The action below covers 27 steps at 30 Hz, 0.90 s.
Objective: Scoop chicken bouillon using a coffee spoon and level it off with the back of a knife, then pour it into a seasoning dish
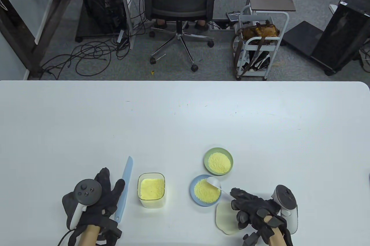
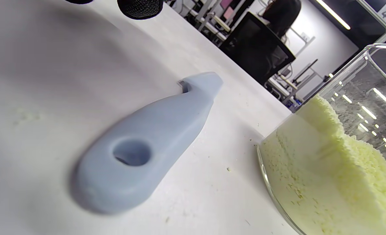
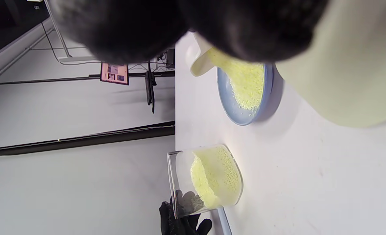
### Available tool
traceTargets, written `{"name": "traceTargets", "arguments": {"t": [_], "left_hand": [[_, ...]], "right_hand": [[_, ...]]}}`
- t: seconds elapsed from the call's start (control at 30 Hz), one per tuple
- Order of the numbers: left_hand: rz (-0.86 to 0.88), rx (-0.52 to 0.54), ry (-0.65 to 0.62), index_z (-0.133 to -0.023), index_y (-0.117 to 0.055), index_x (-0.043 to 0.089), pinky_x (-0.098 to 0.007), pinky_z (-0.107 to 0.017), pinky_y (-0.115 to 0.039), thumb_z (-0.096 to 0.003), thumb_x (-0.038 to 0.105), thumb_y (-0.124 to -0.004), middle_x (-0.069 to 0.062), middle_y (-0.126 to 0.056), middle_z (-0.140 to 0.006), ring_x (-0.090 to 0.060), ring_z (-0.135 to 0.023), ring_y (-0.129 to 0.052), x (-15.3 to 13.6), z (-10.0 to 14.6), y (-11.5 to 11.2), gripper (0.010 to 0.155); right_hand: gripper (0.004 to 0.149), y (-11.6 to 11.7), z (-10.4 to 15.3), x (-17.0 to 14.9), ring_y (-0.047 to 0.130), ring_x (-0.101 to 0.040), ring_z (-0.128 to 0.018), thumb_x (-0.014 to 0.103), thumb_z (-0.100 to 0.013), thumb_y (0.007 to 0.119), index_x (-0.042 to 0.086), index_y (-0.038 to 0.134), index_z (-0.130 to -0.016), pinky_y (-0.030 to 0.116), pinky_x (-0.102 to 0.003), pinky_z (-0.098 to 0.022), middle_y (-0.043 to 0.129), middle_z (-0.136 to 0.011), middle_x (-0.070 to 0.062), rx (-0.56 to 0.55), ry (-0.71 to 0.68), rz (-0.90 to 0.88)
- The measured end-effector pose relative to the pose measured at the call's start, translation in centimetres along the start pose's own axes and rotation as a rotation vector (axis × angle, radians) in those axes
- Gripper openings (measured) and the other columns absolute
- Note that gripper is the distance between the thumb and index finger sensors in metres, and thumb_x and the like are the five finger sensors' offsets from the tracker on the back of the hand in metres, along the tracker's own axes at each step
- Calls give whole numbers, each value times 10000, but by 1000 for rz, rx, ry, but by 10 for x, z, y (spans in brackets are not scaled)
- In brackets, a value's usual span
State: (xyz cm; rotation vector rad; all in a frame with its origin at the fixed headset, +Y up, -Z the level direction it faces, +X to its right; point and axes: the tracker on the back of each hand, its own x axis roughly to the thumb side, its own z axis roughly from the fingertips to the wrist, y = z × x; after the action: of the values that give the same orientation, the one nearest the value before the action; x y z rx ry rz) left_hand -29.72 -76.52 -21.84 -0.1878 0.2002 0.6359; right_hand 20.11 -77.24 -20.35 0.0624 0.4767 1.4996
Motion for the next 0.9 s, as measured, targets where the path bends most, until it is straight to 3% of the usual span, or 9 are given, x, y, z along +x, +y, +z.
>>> {"name": "traceTargets", "arguments": {"t": [0.43,0.57,0.9], "left_hand": [[16,-14,-4,-1110,-241,141,-680,-710,-450,-452,718,-507,-244,-353,-1169,-425,-1097,-510,0,0,-1,915],[22,-17,-5,-1110,-244,141,-678,-710,-452,-452,718,-506,-242,-358,-1168,-424,-1096,-514,0,0,-1,914],[37,-29,-15,-1110,-246,143,-669,-713,-458,-453,714,-505,-242,-362,-1166,-423,-1092,-520,1,0,-2,908]], "right_hand": [[435,5,3,19,875,-40,-176,109,-416,702,-12,568,-812,832,-279,-98,625,-621,-328,2,-41,79],[451,15,0,19,882,7,-233,151,-463,667,-22,498,-843,856,-236,-140,630,-624,-315,111,-77,7],[467,46,-16,5,935,11,-198,158,-490,633,-73,423,-837,895,-237,-114,713,-564,-319,228,-58,-103]]}}
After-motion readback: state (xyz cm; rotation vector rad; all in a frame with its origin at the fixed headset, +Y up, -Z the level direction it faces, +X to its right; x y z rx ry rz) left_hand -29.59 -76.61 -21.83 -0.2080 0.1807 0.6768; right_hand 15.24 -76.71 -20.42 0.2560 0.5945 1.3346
